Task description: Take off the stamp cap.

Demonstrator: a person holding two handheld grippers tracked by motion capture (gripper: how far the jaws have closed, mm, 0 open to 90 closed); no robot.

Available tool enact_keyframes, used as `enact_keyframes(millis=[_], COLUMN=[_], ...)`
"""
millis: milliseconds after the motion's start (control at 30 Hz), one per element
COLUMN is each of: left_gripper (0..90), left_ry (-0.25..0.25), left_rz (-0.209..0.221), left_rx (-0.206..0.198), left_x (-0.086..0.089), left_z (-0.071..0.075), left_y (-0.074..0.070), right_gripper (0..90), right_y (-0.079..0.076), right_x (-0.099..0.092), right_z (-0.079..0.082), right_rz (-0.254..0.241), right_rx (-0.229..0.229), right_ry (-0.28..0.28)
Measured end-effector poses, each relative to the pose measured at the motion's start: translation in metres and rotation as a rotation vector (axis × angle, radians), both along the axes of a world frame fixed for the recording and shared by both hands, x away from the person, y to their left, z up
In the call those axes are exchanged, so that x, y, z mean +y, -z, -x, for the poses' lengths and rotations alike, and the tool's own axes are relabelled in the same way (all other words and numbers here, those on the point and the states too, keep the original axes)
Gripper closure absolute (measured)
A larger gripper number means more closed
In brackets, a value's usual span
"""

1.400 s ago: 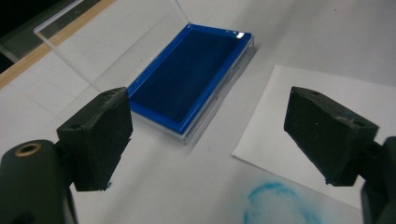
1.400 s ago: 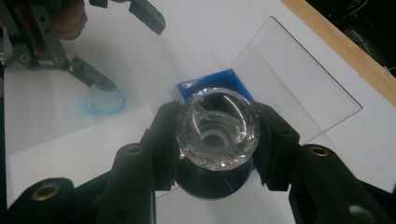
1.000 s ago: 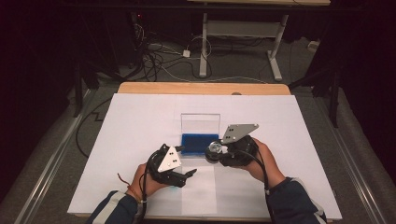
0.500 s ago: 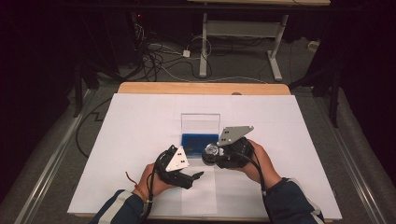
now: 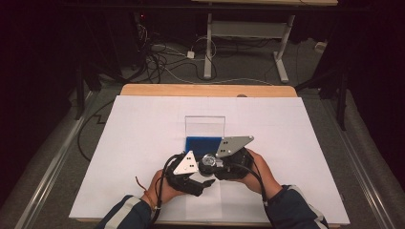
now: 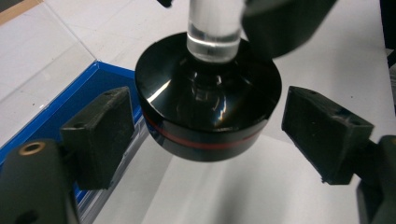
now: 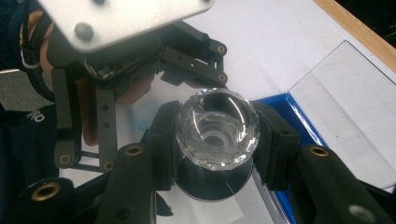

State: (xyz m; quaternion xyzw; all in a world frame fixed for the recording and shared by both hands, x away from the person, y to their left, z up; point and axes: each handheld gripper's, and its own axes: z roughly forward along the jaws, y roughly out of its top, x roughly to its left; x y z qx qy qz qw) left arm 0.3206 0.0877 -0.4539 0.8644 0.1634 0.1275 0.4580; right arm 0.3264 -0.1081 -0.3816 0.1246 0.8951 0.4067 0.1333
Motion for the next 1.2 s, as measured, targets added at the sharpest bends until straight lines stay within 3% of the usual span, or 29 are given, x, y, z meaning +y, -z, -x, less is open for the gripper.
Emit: enact_keyframes(millis=[200, 433, 533, 833, 1000, 1200], left_gripper=[22.1, 22.4, 28.9, 36.0, 36.4, 36.7], left_ry=[0.003, 0.016, 0.018, 0.037, 0.029, 0.027], left_rz=[0.016, -0.010, -0.007, -0.009, -0.040, -0.075], left_rx=[0.008, 0.007, 0.007, -0.004, -0.032, -0.036], left_x=[0.0029, 0.0004, 0.0013, 0.0004, -0.0004, -0.0009], left_z=[-0.0019, -0.0024, -0.0022, -0.0017, 0.0002, -0.0005], left_y=[0.0009, 0.0039, 0.0037, 0.0055, 0.0045, 0.0039], right_gripper=[56.4, 56.3, 56.3, 56.4, 56.4, 56.4], right_y=[0.0011, 0.0008, 0.0000, 0.0001, 0.0005, 0.0021], right_x=[0.0019, 0.0006, -0.0003, -0.0009, -0.0017, -0.0012], right_z=[0.0017, 0.0017, 0.0013, 0.0013, 0.0011, 0.0013], right_rz=[-0.012, -0.023, -0.029, -0.036, -0.034, -0.028], right_rx=[-0.001, 0.008, 0.011, 0.020, 0.022, 0.025], right_ry=[-0.001, -0.006, -0.003, -0.011, -0.010, 0.001])
